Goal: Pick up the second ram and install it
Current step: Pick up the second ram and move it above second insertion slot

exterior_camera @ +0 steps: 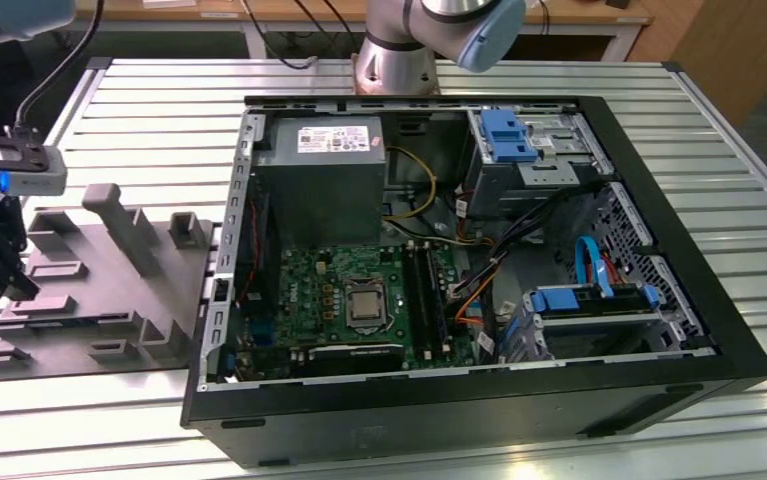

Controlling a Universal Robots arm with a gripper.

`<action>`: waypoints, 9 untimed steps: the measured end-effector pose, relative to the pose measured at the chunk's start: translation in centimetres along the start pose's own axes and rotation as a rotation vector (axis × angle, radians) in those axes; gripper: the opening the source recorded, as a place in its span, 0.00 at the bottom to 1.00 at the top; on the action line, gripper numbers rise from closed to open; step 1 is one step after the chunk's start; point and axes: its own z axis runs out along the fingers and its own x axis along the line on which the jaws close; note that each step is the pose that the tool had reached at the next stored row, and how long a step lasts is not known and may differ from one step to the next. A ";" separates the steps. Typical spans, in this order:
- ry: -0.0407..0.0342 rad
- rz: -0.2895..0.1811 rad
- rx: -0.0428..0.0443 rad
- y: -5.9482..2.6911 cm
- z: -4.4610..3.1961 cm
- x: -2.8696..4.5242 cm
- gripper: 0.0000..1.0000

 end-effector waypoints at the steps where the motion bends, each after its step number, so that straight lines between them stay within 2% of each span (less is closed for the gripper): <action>1: 0.0002 -0.002 -0.0001 -0.01 0.14 0.07 0.10; 9: 0.0005 -0.019 0.0002 -0.03 1.18 0.48 0.10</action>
